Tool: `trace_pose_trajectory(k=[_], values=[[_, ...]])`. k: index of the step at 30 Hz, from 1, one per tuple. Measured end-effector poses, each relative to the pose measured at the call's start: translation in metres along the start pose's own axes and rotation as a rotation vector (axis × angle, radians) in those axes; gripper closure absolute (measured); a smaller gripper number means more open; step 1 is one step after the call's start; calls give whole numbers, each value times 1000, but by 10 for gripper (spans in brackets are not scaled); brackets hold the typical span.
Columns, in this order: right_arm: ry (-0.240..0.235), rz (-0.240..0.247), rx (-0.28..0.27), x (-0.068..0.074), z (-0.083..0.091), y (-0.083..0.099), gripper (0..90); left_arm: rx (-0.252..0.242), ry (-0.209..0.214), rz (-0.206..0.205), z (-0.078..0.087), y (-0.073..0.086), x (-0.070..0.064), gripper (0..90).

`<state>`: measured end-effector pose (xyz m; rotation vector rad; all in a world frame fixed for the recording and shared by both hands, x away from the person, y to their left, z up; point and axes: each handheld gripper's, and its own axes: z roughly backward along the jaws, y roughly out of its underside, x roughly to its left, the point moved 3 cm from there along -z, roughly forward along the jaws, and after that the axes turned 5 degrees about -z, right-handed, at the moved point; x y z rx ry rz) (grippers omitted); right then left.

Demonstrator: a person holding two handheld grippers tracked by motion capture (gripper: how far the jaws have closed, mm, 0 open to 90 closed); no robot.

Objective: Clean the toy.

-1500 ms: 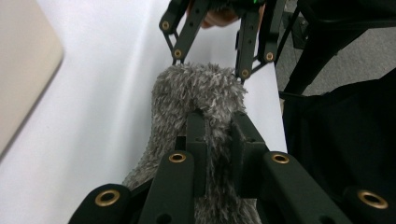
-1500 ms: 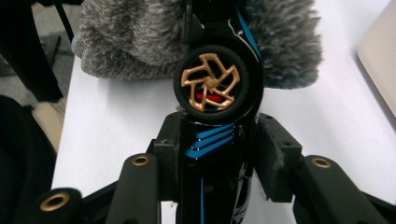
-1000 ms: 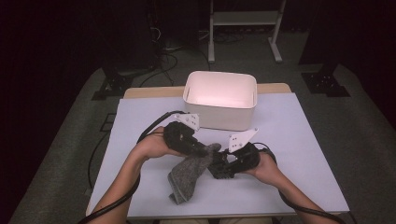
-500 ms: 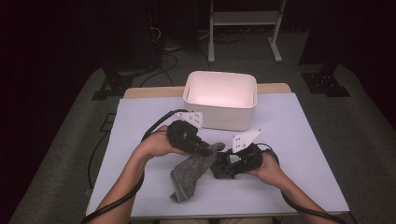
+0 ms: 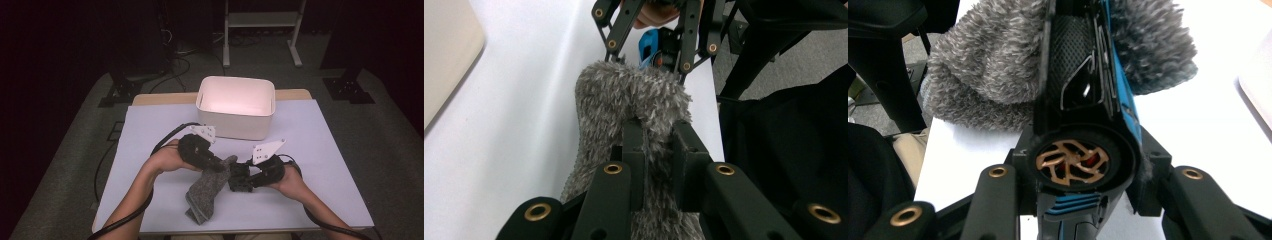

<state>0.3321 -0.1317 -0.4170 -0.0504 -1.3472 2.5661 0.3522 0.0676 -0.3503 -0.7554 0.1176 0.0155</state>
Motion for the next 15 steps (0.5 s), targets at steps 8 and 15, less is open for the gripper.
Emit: trace_pose_trajectory(k=[8,15], values=[[-4,6,3,0,-2,-1,560,-39,0,-13,8,-9,-1,795],[-2,29,17,4,-5,-4,560,2,-3,-49,4,-27,-4,795]])
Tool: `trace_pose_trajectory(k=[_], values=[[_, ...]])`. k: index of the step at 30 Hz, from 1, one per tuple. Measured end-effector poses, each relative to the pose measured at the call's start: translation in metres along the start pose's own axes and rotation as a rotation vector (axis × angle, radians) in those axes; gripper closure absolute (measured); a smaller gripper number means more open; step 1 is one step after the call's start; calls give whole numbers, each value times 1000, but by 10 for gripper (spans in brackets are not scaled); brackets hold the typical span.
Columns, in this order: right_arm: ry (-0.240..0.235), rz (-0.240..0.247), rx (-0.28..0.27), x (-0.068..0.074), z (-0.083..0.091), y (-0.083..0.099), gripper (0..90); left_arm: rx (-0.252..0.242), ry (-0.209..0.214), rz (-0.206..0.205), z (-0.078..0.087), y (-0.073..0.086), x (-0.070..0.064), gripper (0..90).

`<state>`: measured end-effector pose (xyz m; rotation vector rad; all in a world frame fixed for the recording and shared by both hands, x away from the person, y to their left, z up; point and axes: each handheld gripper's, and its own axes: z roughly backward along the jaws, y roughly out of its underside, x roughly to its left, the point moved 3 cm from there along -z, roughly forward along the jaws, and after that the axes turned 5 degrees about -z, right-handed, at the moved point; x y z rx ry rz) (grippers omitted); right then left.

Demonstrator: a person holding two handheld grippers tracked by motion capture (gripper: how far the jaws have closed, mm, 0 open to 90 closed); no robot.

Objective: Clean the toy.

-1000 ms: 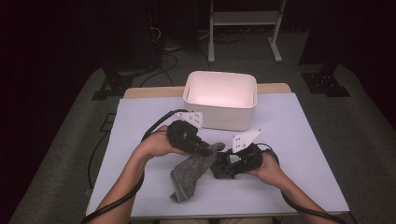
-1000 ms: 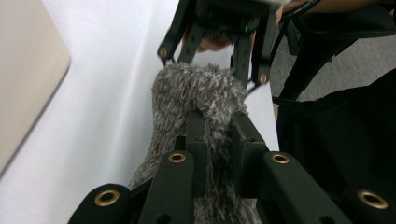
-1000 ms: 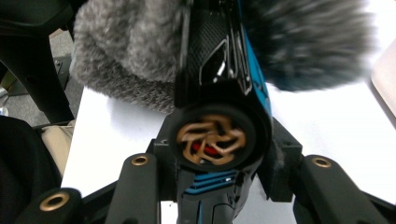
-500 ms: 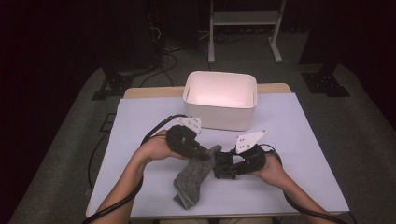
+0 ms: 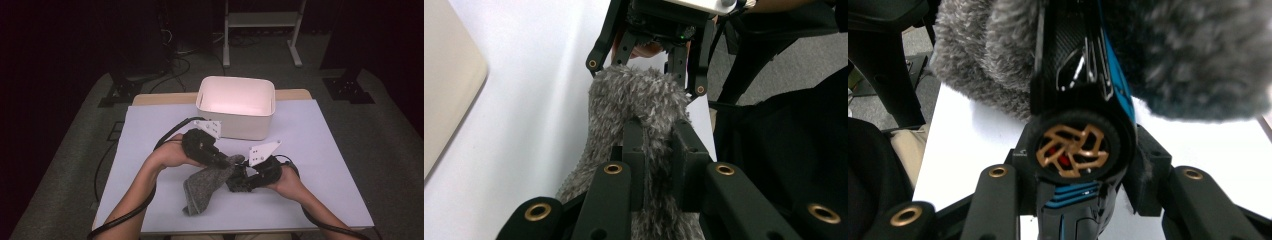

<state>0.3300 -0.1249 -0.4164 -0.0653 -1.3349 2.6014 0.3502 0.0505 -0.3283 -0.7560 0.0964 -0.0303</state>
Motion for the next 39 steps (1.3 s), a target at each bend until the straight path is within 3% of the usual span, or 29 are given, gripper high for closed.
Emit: trace_pose_trajectory(k=[4,9,13,16,21,28,31,34,39], values=[[-1,-21,5,-1,5,4,544,-7,19,4,-5,2,0,795],[3,-38,20,-2,10,9,515,-1,14,-2,-5,0,-1,794],[-2,-37,14,-1,12,12,549,-15,21,-3,-6,1,-1,791],[6,-21,13,0,12,12,550,-48,36,11,-6,8,-1,790],[1,-24,9,0,11,12,550,-55,39,26,-4,19,-1,784],[5,-29,0,-1,9,13,552,-8,28,59,-3,38,1,782],[6,-32,1,-1,9,12,552,-21,31,63,-3,37,1,782],[6,-28,3,-1,8,12,552,-60,46,41,0,27,1,782],[6,-26,-4,0,9,13,552,-18,35,37,-1,25,1,782]])
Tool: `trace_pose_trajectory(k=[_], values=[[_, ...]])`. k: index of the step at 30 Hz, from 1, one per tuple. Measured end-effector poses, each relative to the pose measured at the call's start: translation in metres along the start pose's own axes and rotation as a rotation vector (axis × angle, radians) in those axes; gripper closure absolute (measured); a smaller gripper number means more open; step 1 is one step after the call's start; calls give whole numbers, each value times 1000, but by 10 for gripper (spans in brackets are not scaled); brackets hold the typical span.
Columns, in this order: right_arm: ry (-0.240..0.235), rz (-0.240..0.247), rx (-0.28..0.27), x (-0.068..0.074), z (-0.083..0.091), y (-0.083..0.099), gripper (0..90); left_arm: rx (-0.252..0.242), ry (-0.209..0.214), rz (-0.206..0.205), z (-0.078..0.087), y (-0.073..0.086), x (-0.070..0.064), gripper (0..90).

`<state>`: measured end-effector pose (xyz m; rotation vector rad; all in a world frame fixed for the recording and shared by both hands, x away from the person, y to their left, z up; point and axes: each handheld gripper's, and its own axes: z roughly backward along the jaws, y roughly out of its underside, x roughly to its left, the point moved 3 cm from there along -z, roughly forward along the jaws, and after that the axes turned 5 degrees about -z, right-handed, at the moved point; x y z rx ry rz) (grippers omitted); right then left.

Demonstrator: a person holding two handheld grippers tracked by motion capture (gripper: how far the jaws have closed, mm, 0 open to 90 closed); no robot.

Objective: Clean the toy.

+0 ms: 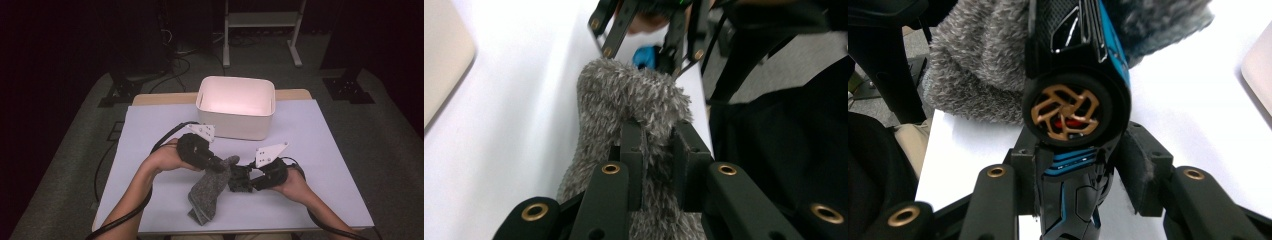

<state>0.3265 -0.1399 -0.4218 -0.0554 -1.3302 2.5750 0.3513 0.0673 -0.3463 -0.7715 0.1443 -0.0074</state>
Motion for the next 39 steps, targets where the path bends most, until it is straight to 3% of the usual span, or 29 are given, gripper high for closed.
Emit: trace_pose_trajectory(k=[4,10,14,20,25,31,33,39], values=[[1,-4,-7,0,0,1,552,-3,-1,2,1,-1,-1,784],[9,13,1,2,-3,-1,552,-4,9,-50,2,-22,-6,783],[12,32,3,5,-7,-3,553,33,18,-95,-6,-40,-8,783],[14,28,-18,5,-6,0,554,43,42,-106,-20,-52,-7,782],[15,23,-16,4,-4,1,555,26,12,-86,-9,-44,-6,777],[9,-16,-18,0,1,3,555,35,-21,-19,-2,-15,0,776],[8,-27,-18,0,-1,2,555,11,-17,-11,-2,-10,0,777],[7,-27,-8,-1,-7,-5,556,-2,-22,-9,4,-7,1,778]])
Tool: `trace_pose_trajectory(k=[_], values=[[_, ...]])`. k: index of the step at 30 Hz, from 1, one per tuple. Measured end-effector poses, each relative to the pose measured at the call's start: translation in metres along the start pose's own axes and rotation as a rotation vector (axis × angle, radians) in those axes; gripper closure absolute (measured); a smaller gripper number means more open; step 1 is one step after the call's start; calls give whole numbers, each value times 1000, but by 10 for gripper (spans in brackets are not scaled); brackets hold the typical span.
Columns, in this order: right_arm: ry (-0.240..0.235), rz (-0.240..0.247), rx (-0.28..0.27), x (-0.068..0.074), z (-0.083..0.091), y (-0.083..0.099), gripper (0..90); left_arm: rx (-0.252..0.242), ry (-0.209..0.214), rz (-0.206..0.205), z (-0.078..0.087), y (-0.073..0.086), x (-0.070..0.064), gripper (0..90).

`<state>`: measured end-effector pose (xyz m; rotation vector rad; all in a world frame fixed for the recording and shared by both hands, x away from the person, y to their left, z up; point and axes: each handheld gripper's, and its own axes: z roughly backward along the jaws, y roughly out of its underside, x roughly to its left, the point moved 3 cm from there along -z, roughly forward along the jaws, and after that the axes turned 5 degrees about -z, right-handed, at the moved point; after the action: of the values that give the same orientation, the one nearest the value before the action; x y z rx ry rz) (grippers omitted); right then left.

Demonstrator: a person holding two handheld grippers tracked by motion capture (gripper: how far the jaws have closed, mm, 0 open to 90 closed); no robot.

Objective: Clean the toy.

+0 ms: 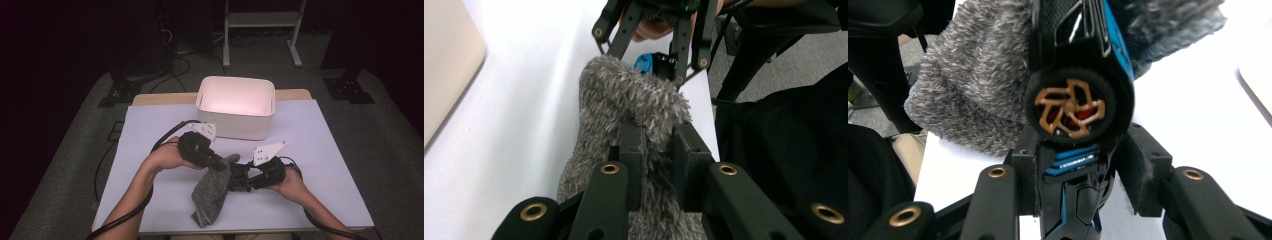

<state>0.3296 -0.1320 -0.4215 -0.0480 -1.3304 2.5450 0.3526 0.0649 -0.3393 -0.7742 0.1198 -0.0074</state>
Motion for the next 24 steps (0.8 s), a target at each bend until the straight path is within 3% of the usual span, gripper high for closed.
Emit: trace_pose_trajectory(k=[8,12,17,19,21,24], values=[[-16,24,-1,2,-22,-18,554,-5,-21,-5,17,-1,-3,778],[-19,29,17,3,-30,-23,553,3,-24,2,17,3,-3,779],[13,30,30,5,-23,-27,483,-11,-25,9,16,3,-1,779],[31,37,32,6,-15,-31,507,-12,-22,1,15,2,-1,778],[28,74,50,9,-8,-35,609,-18,-18,0,12,0,-1,778],[34,91,66,10,-7,-35,610,-23,-9,-3,11,-1,-1,779]])
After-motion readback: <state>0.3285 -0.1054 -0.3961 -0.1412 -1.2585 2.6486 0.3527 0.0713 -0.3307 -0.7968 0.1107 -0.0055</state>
